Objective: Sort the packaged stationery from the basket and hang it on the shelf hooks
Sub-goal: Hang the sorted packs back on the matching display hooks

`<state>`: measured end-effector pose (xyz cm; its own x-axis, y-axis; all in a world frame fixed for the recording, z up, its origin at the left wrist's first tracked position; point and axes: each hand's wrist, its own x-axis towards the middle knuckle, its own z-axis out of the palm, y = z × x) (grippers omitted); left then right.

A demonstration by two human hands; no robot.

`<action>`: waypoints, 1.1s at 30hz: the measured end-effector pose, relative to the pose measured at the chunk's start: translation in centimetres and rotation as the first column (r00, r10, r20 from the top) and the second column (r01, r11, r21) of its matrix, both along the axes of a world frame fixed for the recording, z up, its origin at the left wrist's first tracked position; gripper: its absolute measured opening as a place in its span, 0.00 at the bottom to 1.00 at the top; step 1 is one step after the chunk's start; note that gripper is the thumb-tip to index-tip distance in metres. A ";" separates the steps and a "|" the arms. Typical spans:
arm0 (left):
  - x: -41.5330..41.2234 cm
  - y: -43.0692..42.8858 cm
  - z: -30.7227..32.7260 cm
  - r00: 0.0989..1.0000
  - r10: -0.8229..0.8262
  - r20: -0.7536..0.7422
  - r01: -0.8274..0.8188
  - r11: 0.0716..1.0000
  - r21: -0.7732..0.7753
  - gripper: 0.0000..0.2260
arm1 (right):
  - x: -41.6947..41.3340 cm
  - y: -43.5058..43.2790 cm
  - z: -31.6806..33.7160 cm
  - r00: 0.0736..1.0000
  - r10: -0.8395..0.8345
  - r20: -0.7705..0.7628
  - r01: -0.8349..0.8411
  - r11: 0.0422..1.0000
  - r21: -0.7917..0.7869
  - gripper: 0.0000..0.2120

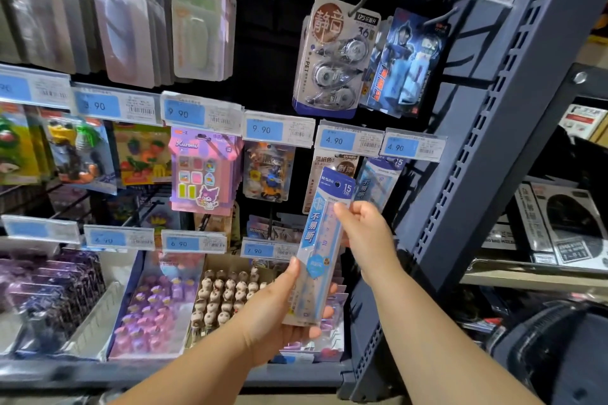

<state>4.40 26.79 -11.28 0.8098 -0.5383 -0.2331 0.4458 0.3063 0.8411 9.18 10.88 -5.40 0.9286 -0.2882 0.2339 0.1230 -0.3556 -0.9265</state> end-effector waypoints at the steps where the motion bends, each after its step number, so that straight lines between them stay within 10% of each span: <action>1: 0.0 -0.1 -0.1 1.000 0.004 -0.006 -0.004 1.000 -0.010 0.28 | -0.1 0.2 -0.1 1.000 0.016 0.004 -0.016 1.000 0.002 0.10; 14: -0.3 -0.2 0.2 0.998 0.055 -0.037 -0.056 0.998 -0.042 0.23 | -1.0 0.8 0.4 0.999 -0.030 -0.033 0.029 0.999 -0.039 0.23; 23: -0.3 -0.8 0.4 0.993 0.120 0.005 -0.120 0.990 -0.073 0.17 | -1.8 -0.4 0.0 0.910 0.404 -0.094 -0.361 0.884 0.298 0.11; 33: 0.1 -1.2 -0.4 0.992 0.080 0.102 -0.078 0.997 -0.019 0.22 | -1.4 -4.3 -0.2 0.996 -0.044 0.074 -0.003 0.844 0.537 0.11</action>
<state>4.46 25.60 -11.67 0.8692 -0.4745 -0.1389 0.3312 0.3502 0.8762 7.81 6.58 -5.65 0.9058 -0.4090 0.1111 0.2036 0.1901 -0.9604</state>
